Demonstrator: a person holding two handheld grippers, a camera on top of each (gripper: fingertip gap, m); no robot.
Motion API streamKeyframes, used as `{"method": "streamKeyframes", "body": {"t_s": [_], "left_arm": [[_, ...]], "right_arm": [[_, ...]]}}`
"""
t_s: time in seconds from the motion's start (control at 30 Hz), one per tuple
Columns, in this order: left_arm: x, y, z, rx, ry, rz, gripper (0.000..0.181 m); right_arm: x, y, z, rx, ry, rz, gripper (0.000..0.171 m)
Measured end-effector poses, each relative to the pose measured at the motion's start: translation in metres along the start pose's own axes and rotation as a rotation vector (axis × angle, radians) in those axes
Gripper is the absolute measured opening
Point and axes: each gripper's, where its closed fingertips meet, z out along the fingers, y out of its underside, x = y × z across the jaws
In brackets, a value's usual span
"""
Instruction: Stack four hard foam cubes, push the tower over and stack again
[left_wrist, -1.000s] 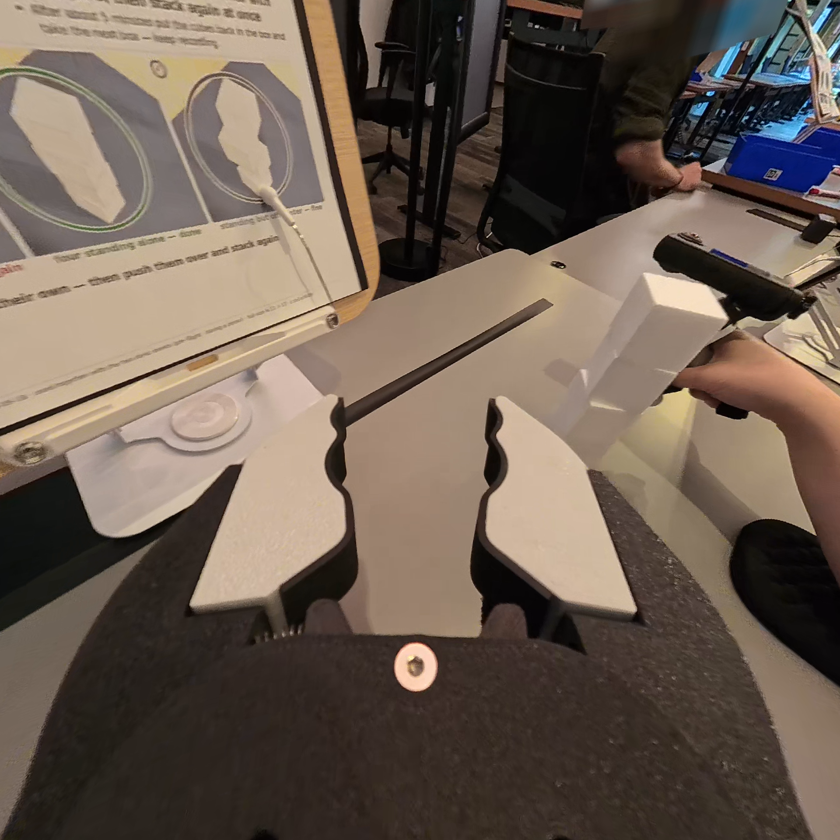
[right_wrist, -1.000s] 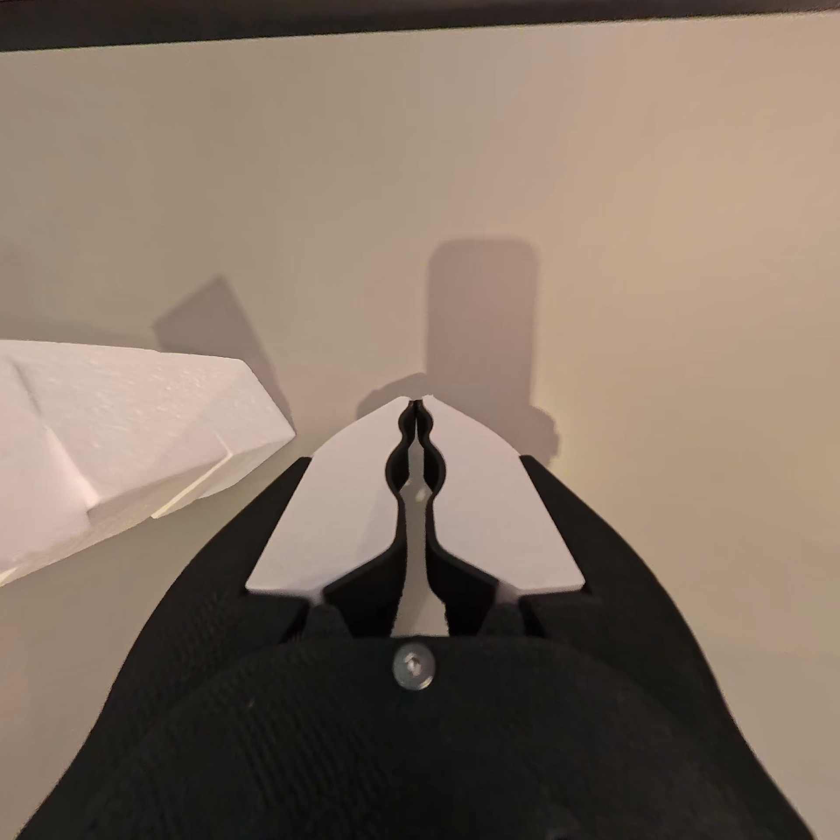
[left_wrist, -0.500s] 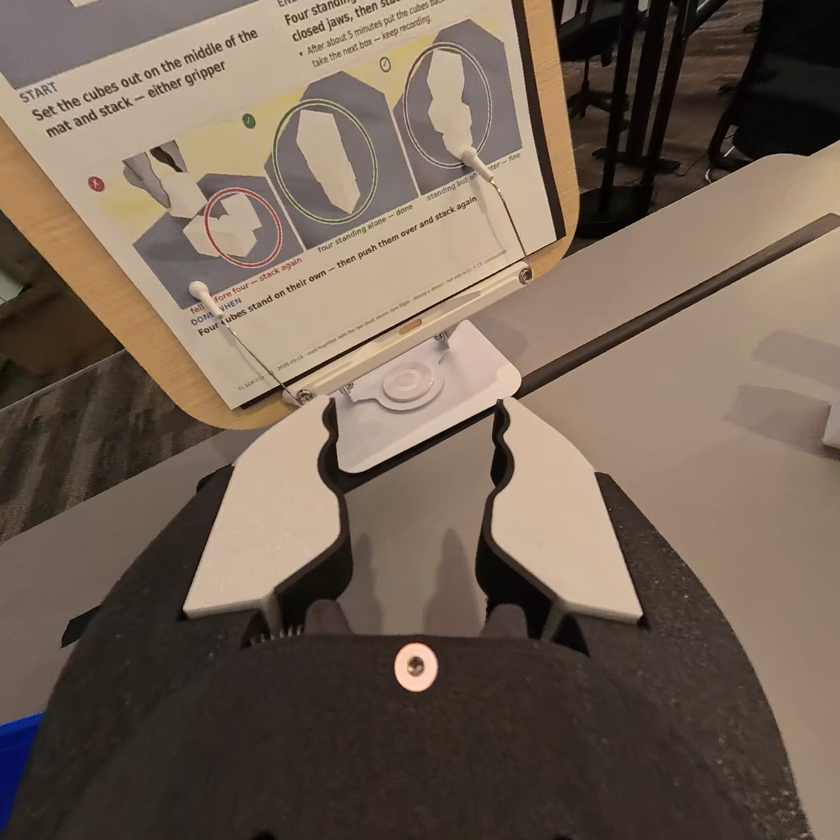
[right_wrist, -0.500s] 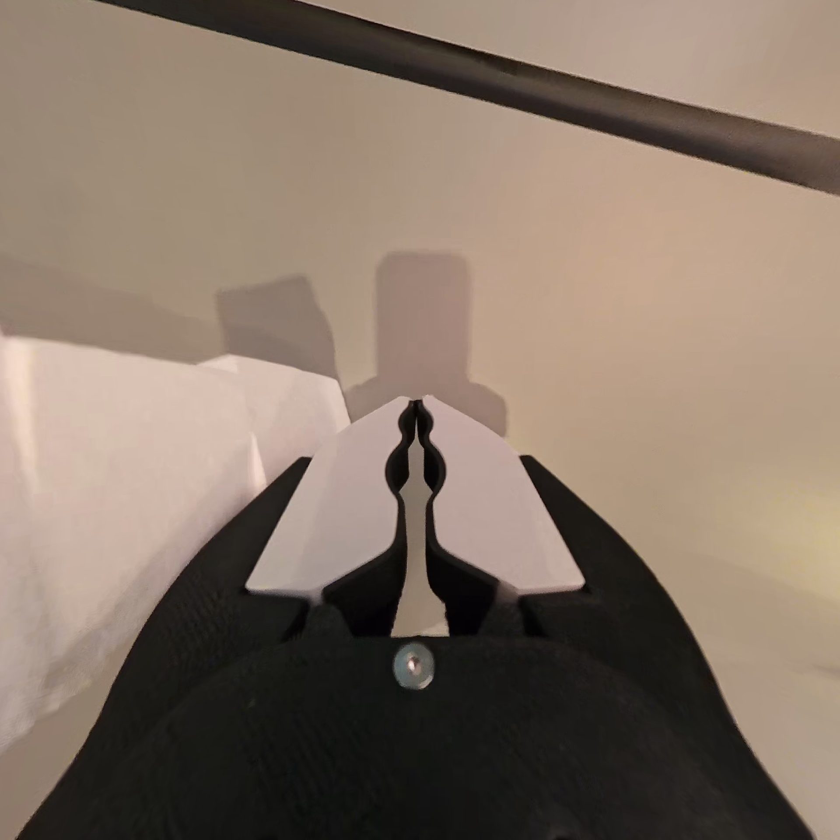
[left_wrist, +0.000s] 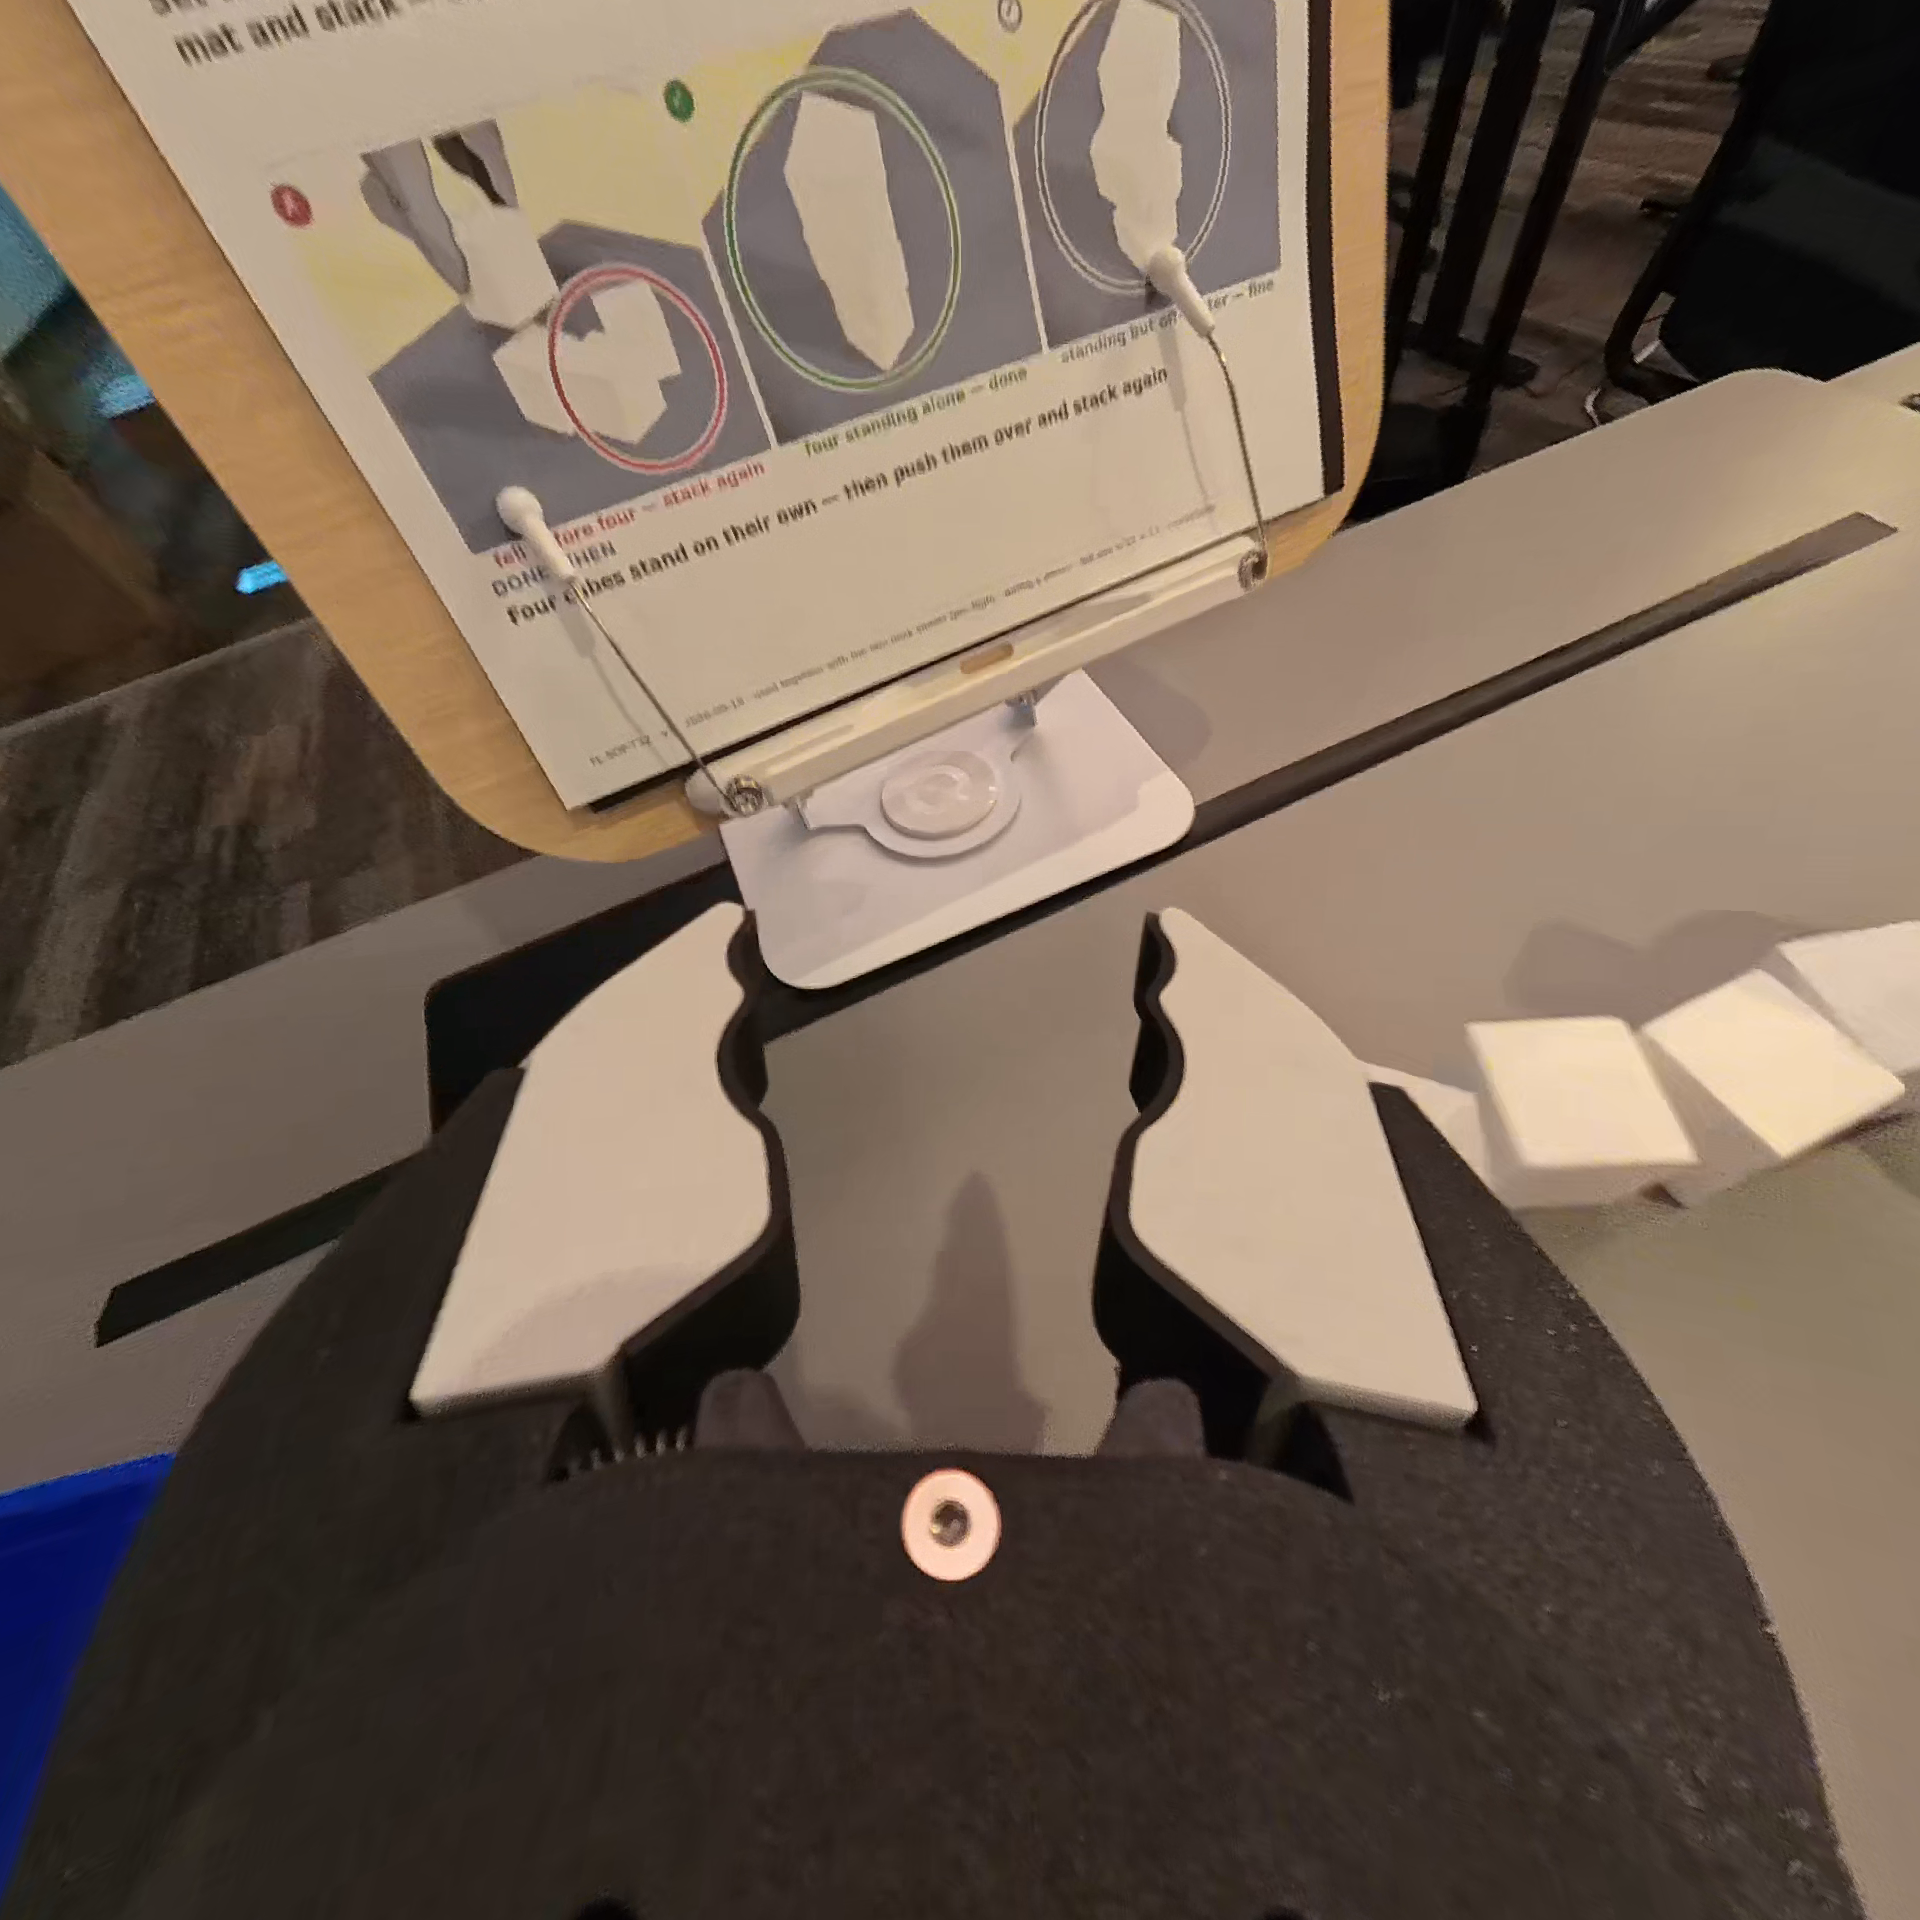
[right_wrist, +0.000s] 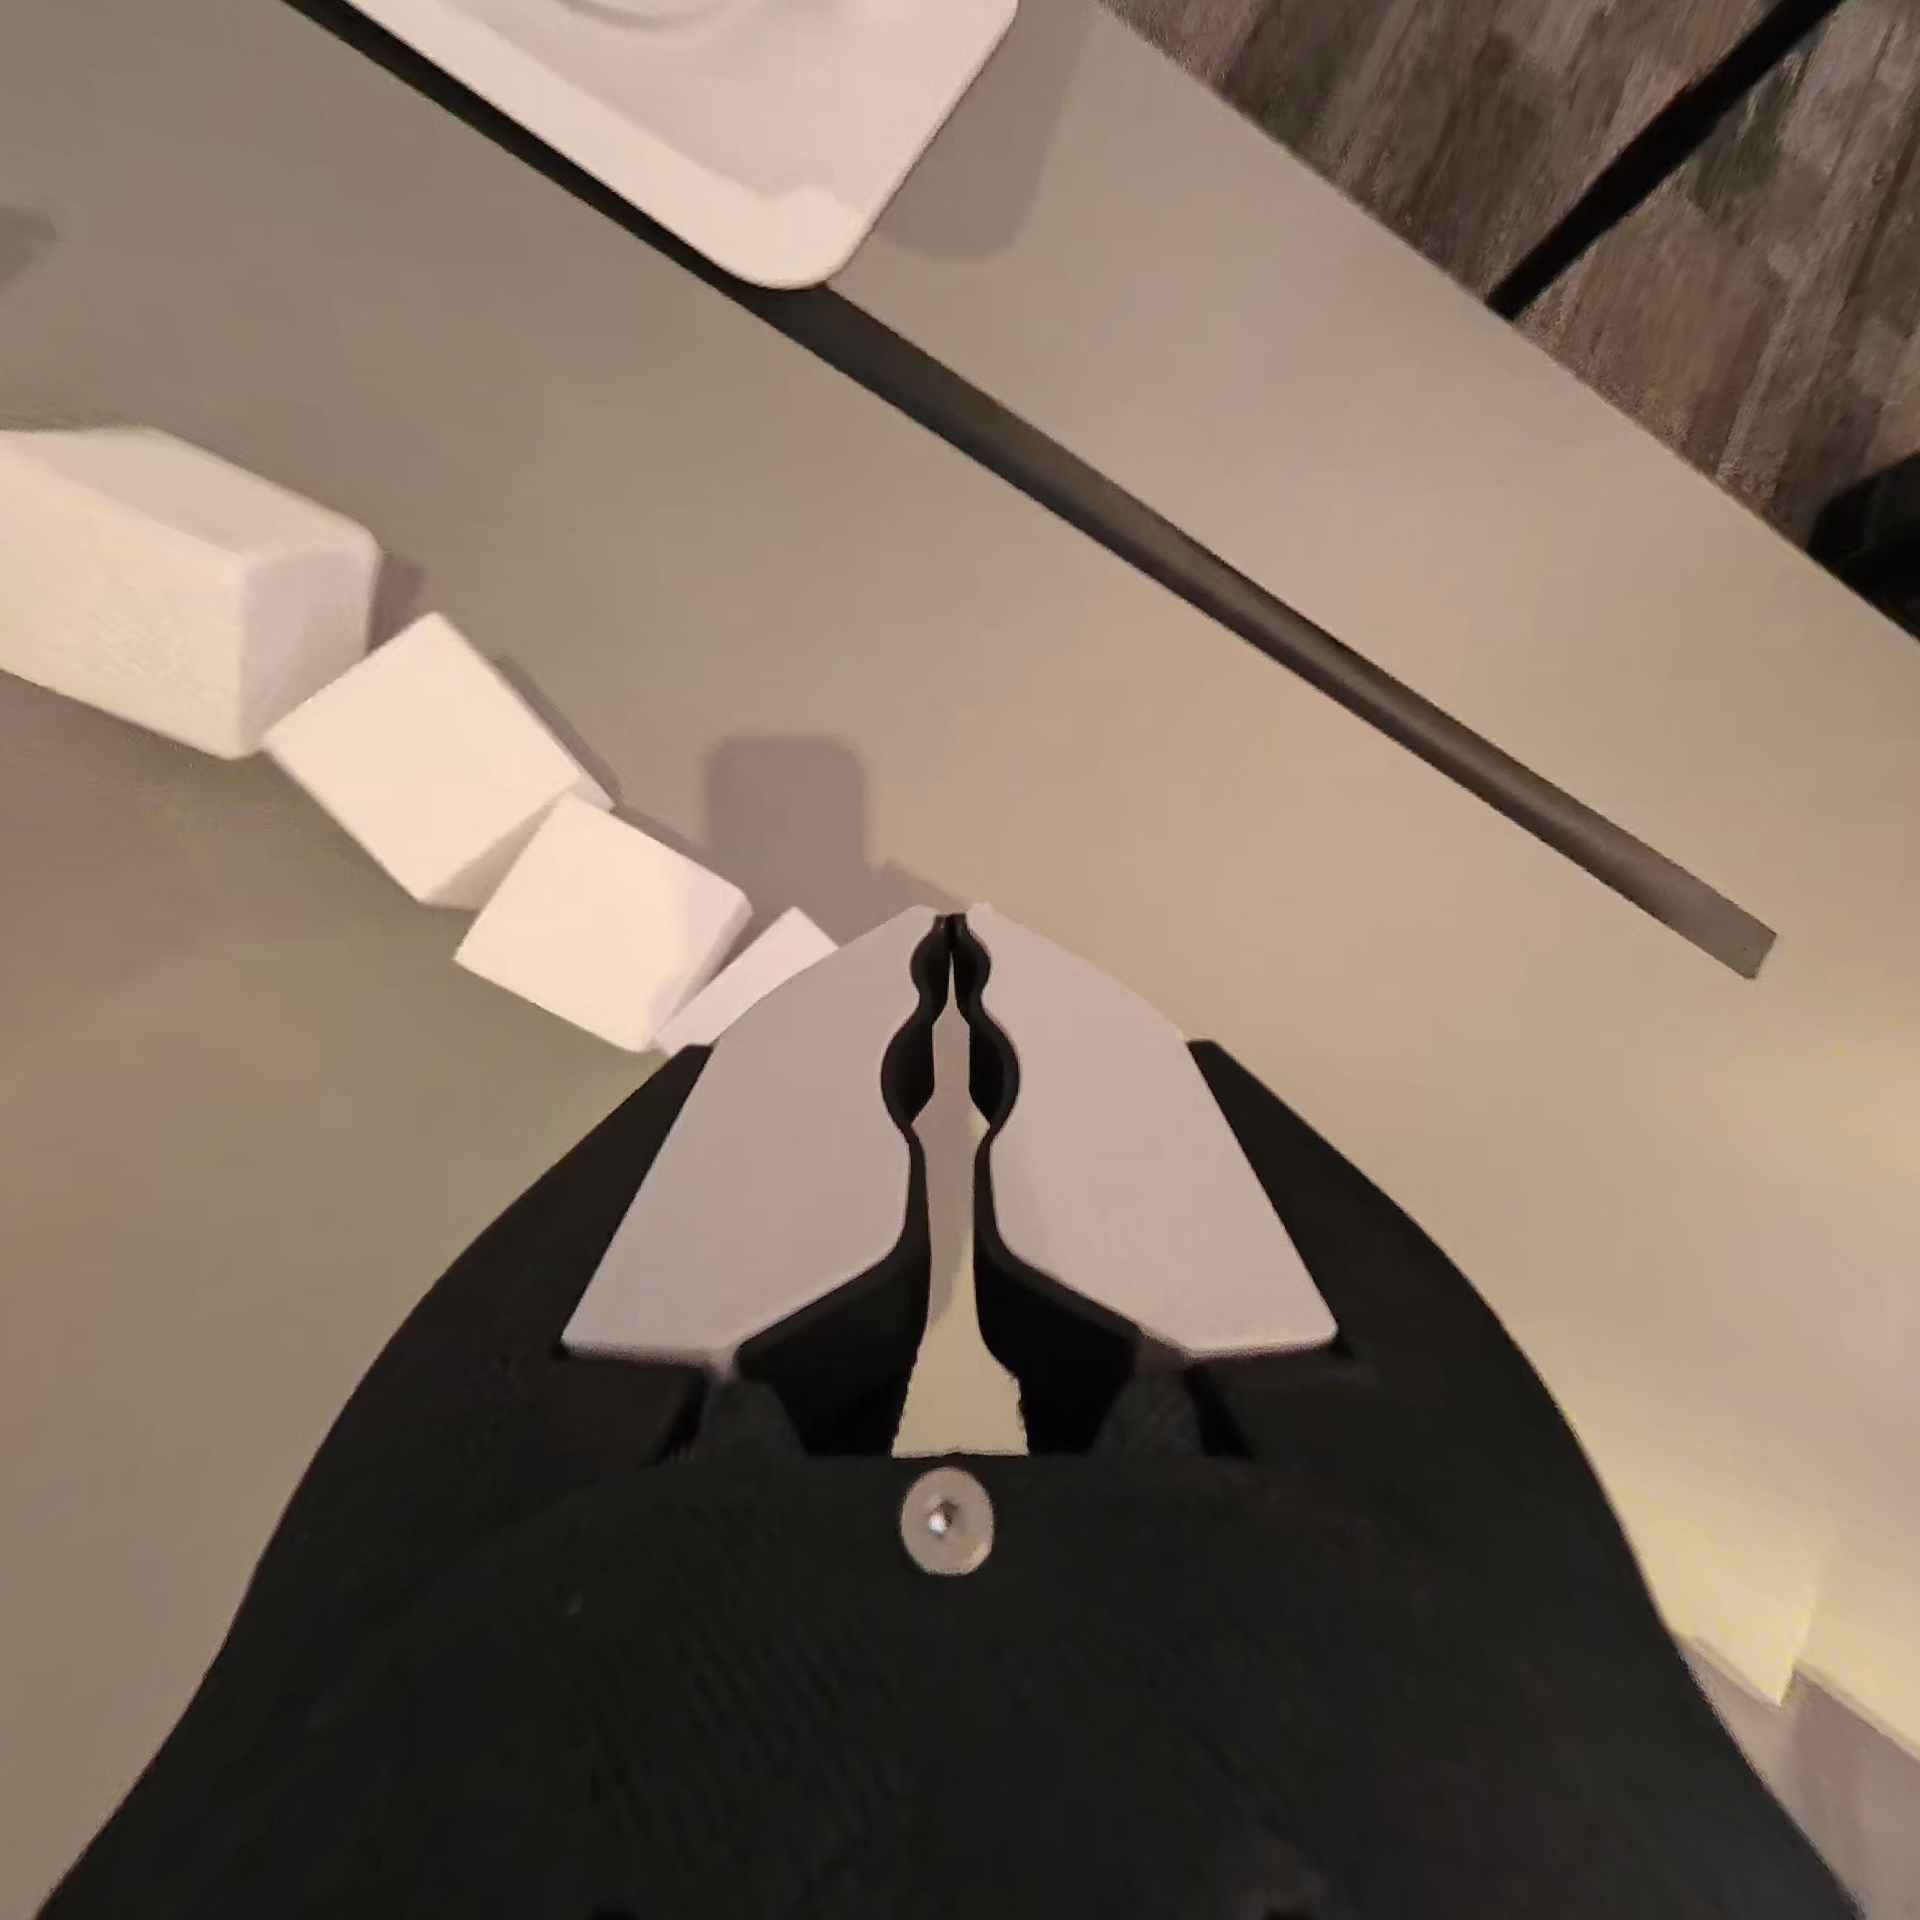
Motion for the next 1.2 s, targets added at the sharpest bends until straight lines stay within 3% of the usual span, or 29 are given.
{"method": "streamKeyframes", "body": {"t_s": [0.1,0.23,0.33,0.4,0.5,0.7,0.97,1.2], "left_arm": [[0.003,0.012,-0.005,-0.053,0.070,0.011,0.068],[0.031,0.036,-0.012,-0.104,0.320,0.049,0.063],[0.019,0.074,-0.011,-0.265,0.296,0.083,0.072],[0.027,0.095,-0.015,-0.343,0.367,0.125,0.073],[0.043,0.105,-0.013,-0.318,0.452,0.262,0.074],[0.062,0.124,0.015,-0.330,0.509,0.334,0.082],[0.069,0.160,0.034,-0.462,0.547,0.362,0.078],[0.072,0.169,0.040,-0.487,0.558,0.373,0.064]], "right_arm": [[0.002,-0.005,-0.014,0.057,-0.047,0.011,0.001],[0.012,0.001,-0.020,0.090,-0.081,-0.044,0.005],[0.026,0.009,-0.015,0.096,-0.090,-0.048,0.017],[0.027,0.014,-0.010,0.104,-0.123,-0.080,0.028],[0.021,0.022,0.000,0.126,-0.198,-0.167,0.055],[0.001,0.033,0.013,0.217,-0.392,-0.230,0.074],[-0.027,0.046,0.026,0.272,-0.546,-0.359,0.079],[-0.047,0.058,0.047,0.182,-0.558,-0.435,0.080]]}}
